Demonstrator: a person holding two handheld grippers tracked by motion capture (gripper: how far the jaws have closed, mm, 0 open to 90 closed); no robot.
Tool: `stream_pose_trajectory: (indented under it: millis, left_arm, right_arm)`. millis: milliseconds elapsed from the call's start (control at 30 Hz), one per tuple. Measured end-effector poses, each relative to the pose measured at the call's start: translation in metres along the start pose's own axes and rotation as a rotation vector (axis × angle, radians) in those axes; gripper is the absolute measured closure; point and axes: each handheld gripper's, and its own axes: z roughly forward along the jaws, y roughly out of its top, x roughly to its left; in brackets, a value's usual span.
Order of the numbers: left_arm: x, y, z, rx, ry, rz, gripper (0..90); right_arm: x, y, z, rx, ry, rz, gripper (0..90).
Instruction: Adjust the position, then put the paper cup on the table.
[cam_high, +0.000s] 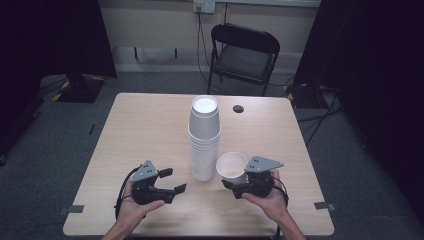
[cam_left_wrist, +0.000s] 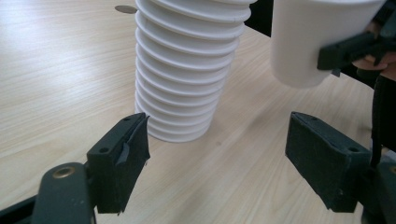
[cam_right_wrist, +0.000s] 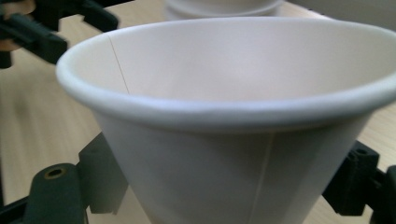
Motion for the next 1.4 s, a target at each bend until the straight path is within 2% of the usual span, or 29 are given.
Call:
stream_pose_trajectory:
  millis: [267,400,467,600,700,867,1000,1033,1267,1400]
  left_arm:
    - [0.004,-0.001,-0.002,-0.002,0.023,-0.009,19.2]
    - [0.006,0.0,-0.003,-0.004,0.032,0.003,18.3]
    - [0.007,-0.001,-0.003,-0.001,0.038,0.0,18.2]
    - [0.011,-0.002,-0.003,0.006,0.053,0.002,17.8]
    - [0.011,-0.002,-0.003,0.006,0.043,0.015,17.7]
    - [0.012,-0.002,-0.004,0.012,0.045,0.009,15.8]
    - [0.015,-0.003,-0.003,0.019,0.082,-0.007,15.6]
    - [0.015,-0.003,-0.003,0.027,0.091,0.0,15.6]
    - [0.019,-0.004,0.0,0.048,0.114,-0.006,15.6]
    - [0.018,-0.004,0.0,0.046,0.114,-0.003,15.6]
  right_arm:
    - [-0.025,-0.001,-0.002,-0.016,-0.102,0.086,18.0]
    - [-0.035,-0.002,-0.001,-0.011,-0.136,0.115,18.0]
    - [-0.039,-0.002,0.001,-0.005,-0.149,0.114,18.0]
    - [-0.049,-0.002,0.007,-0.012,-0.165,0.128,18.0]
    - [-0.054,-0.001,0.011,-0.02,-0.173,0.135,18.0]
    - [-0.065,0.003,0.016,-0.032,-0.189,0.155,18.0]
    - [-0.075,0.003,0.024,-0.029,-0.197,0.166,18.0]
    - [-0.077,0.002,0.026,-0.028,-0.196,0.17,18.0]
    - [-0.092,-0.006,0.046,-0.03,-0.204,0.231,17.9]
    - [-0.095,-0.009,0.057,-0.015,-0.22,0.235,17.9]
